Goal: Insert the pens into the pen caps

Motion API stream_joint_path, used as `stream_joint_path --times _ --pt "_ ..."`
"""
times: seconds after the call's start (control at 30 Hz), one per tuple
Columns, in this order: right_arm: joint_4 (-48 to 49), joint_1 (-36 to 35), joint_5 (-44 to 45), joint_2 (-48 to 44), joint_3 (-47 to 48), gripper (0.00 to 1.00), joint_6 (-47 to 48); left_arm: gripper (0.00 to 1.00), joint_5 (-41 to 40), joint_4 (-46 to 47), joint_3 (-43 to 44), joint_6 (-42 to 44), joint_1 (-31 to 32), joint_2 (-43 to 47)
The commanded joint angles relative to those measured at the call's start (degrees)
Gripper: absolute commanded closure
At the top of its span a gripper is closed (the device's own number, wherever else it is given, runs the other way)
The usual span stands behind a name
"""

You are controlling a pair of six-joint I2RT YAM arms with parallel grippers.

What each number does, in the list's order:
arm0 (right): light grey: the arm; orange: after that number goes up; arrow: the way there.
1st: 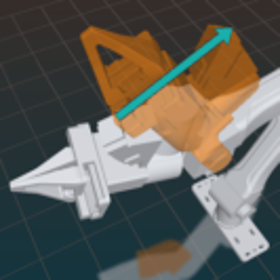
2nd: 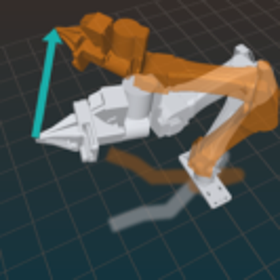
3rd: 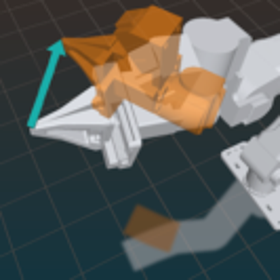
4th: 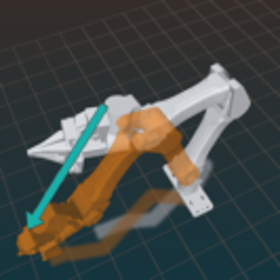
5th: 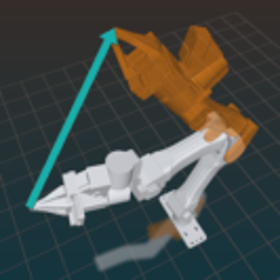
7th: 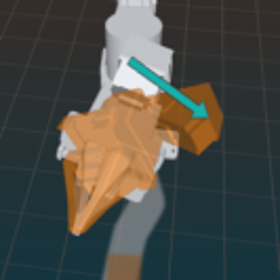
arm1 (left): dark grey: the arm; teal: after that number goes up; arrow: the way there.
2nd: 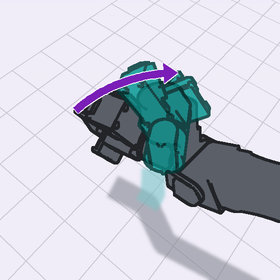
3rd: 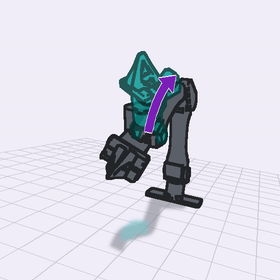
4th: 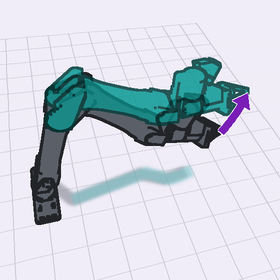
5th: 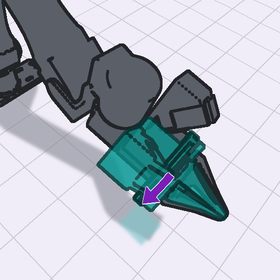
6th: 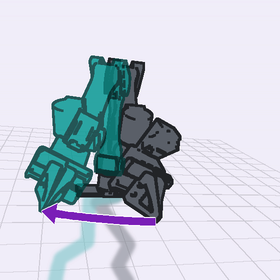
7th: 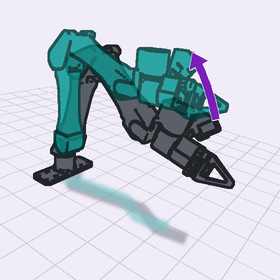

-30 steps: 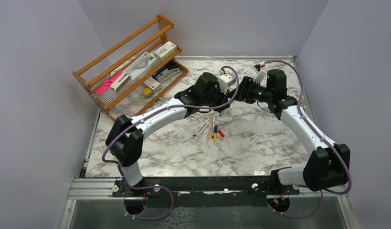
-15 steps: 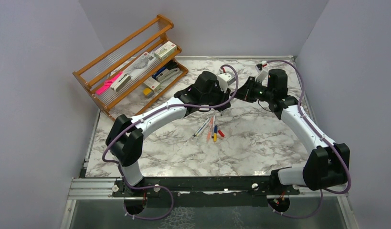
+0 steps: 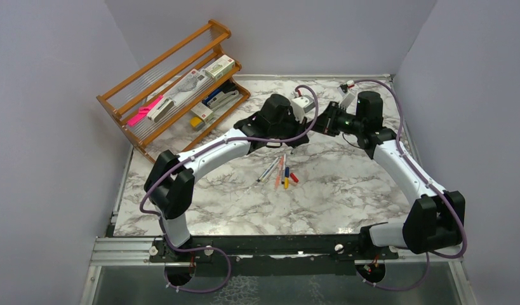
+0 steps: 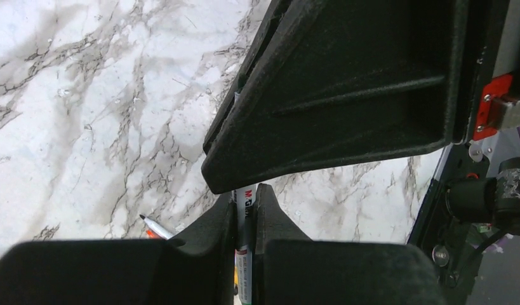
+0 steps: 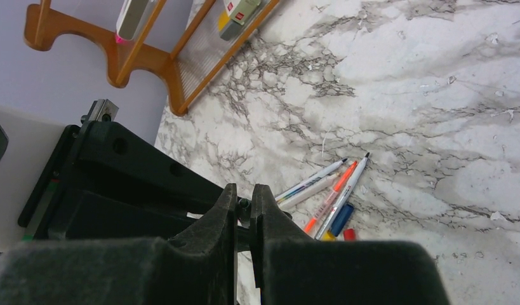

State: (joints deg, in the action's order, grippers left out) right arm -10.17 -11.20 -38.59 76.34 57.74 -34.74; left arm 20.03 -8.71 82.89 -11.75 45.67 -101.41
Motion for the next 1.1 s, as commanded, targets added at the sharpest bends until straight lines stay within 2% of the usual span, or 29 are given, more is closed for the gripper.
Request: stream_joint_path --times 0.0,0.03,0.07,0.13,0.2,0.27,0.37,0.5,0.6,0.73,0.77,0.8,0.9,1.07 --pt "2.08 -0.18 -2.16 -1.35 0.67 0.98 -1.30 1.00 0.27 1.08 0.72 0.08 0.42 -0.63" --pt "1.01 -0.22 -0.51 -1.70 0.96 0.97 -0.87 1.00 -1.51 0.36 0.63 0.25 0.47 -0.59" --pt "-0.21 -0.22 1.82 -2.26 1.28 0.88 -0.22 1.00 -3.64 -0.34 0.42 0.59 0.28 -0.17" --pt "-3.14 -0.19 8.54 -3.78 1.98 0.58 1.62 1.00 -7.47 -1.42 -0.94 1.09 -0.66 0.78" --pt "-6.31 -0.16 13.93 -5.05 3.00 0.43 4.95 1.00 -8.17 -1.24 -3.60 0.28 -3.17 2.48" --pt "-9.12 -0.22 16.89 -5.38 3.63 0.31 8.00 1.00 -8.18 -0.08 -7.63 -1.95 -6.29 4.98" --pt "-13.37 -0.34 14.81 -4.43 4.59 0.24 15.24 1.00 -9.10 1.06 -12.25 -3.16 -10.17 8.94" --pt "-20.96 -1.73 17.15 -2.42 5.14 0.25 22.45 1.00 -10.99 -0.01 -14.71 -2.87 -11.82 12.42" --pt "-25.54 -3.67 21.09 -0.73 4.88 0.42 25.06 1.00 -11.54 -0.58 -16.02 -3.12 -12.05 13.80" --pt "-29.41 -9.34 26.92 2.41 5.76 0.73 26.81 1.00 -11.27 -0.59 -17.92 -3.46 -12.17 14.59" --pt "-29.99 -11.33 28.41 3.41 6.18 0.76 27.07 1.00 -10.99 -0.66 -18.30 -3.46 -12.23 14.65" --pt "-30.50 -13.73 30.06 4.69 6.77 0.77 27.11 1.00 -10.77 -0.76 -18.63 -3.46 -12.27 14.66" --pt "-31.89 -19.65 34.02 8.48 8.71 0.66 26.39 1.00 -10.35 -0.68 -18.88 -3.26 -12.44 14.66" --pt "-30.72 -21.19 34.44 12.60 9.10 0.55 24.04 1.00 -8.38 -1.47 -18.02 -1.23 -12.54 14.69"
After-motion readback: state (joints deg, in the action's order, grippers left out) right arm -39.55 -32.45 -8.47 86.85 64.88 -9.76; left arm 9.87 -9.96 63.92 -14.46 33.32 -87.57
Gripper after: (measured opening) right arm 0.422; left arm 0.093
